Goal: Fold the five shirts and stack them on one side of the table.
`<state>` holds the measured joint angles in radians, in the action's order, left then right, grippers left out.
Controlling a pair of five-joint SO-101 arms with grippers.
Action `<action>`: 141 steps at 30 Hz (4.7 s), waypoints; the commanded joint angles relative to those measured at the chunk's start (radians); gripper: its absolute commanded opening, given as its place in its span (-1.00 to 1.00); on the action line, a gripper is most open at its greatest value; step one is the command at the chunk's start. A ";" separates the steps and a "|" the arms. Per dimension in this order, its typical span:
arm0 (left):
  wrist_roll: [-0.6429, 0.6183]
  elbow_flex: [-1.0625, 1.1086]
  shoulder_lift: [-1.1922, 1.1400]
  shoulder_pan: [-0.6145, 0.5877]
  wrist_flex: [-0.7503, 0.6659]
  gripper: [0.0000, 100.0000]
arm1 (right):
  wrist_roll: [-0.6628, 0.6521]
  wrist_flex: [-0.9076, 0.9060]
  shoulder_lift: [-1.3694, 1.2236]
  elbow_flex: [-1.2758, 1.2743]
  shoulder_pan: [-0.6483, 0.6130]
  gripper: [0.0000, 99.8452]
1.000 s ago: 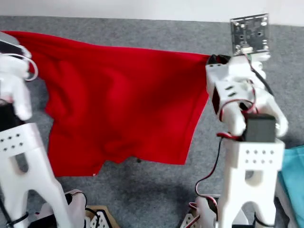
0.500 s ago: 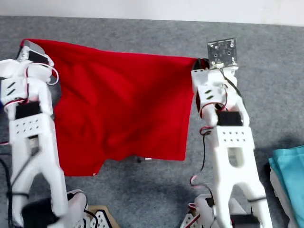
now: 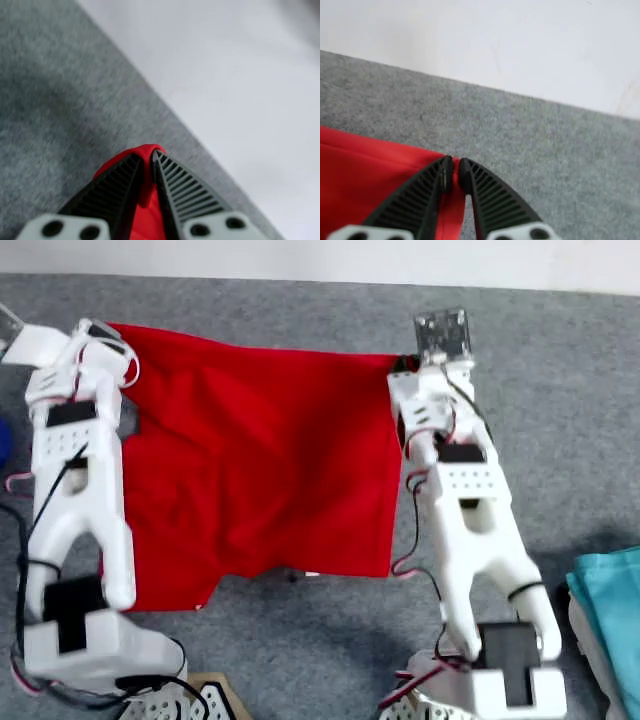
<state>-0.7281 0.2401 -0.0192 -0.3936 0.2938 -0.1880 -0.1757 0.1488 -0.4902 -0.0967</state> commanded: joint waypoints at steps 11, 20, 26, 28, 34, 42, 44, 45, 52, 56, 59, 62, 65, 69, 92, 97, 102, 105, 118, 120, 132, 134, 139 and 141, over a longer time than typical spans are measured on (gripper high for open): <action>0.009 -0.591 -0.254 0.015 0.319 -0.99 | 0.031 -0.283 -0.280 0.773 0.002 -0.99; 0.009 -0.710 -0.266 0.035 0.315 -0.99 | 0.011 -0.335 -0.426 0.993 0.002 -0.99; 0.011 -0.705 -0.332 0.036 0.313 -0.99 | 0.011 -0.335 -0.536 0.989 0.002 -0.99; 0.011 -0.702 -0.358 0.036 0.318 -0.99 | 0.017 -0.352 -0.576 0.989 -0.001 -0.99; 0.012 -0.705 -0.406 0.044 0.460 -0.99 | 0.038 -0.553 -0.607 0.995 -0.041 -0.99; 0.104 -0.717 -0.309 0.082 0.862 -0.99 | 0.075 -0.928 -0.581 1.113 -0.076 -0.99; 0.199 -0.713 -0.266 0.097 0.982 -0.99 | 0.075 -1.035 -0.582 1.178 -0.076 -0.99; 0.241 -0.711 -0.248 0.107 1.039 -0.99 | 0.075 -1.087 -0.584 1.205 -0.076 -0.99; 0.296 -0.711 -0.156 0.099 1.293 -0.99 | 0.075 -1.437 -0.582 1.383 -0.076 -0.99; 0.374 -0.708 -0.071 0.099 1.418 -0.99 | 0.074 -1.593 -0.581 1.494 -0.071 -0.99; 0.423 -0.639 0.005 0.097 1.455 -0.99 | 0.071 -1.590 -0.553 1.472 -0.022 -0.99; 0.486 -0.478 0.107 0.099 1.453 -0.99 | 0.064 -1.589 -0.507 1.360 0.001 -0.99; 0.517 -0.320 0.228 0.099 1.450 -0.99 | 0.037 -1.586 -0.430 1.211 0.007 -0.99; 0.549 -0.116 0.420 0.097 1.390 -0.99 | 0.032 -1.577 -0.291 1.040 0.007 -0.99; 0.763 0.628 0.794 -0.160 1.079 -0.99 | -0.052 -1.089 0.412 -0.074 0.002 -0.99; 0.795 0.780 0.794 -0.160 0.962 -0.99 | -0.052 -1.081 0.410 -0.079 0.002 -0.99; 0.824 0.862 0.794 -0.162 0.881 -0.98 | -0.051 -1.081 0.410 -0.084 0.002 -0.99; 0.824 0.871 0.794 -0.163 0.870 -0.89 | -0.051 -1.084 0.410 -0.085 0.002 -0.99; 0.822 0.834 0.796 -0.239 0.876 -0.45 | -0.051 -1.086 0.410 -0.114 0.002 -0.99; 0.822 0.800 0.796 -0.298 0.876 -0.45 | -0.051 -1.079 0.410 -0.137 0.001 -0.99; 0.689 0.608 0.788 -0.197 0.859 -0.45 | -0.046 -1.046 0.421 -0.202 -0.056 -0.80; 0.643 0.579 0.786 -0.165 0.825 -0.45 | -0.046 -1.046 0.421 -0.170 -0.058 -0.70; 0.559 0.558 0.783 -0.117 0.718 -0.45 | -0.049 -1.107 0.421 -0.085 -0.053 -0.67; 0.535 0.559 0.771 -0.107 0.678 -0.45 | -0.046 -1.125 0.421 -0.070 -0.053 -0.67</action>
<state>-0.1389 0.8385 0.7526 -0.5409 1.0549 -0.2294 -1.2743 0.5416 -0.6299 -0.1396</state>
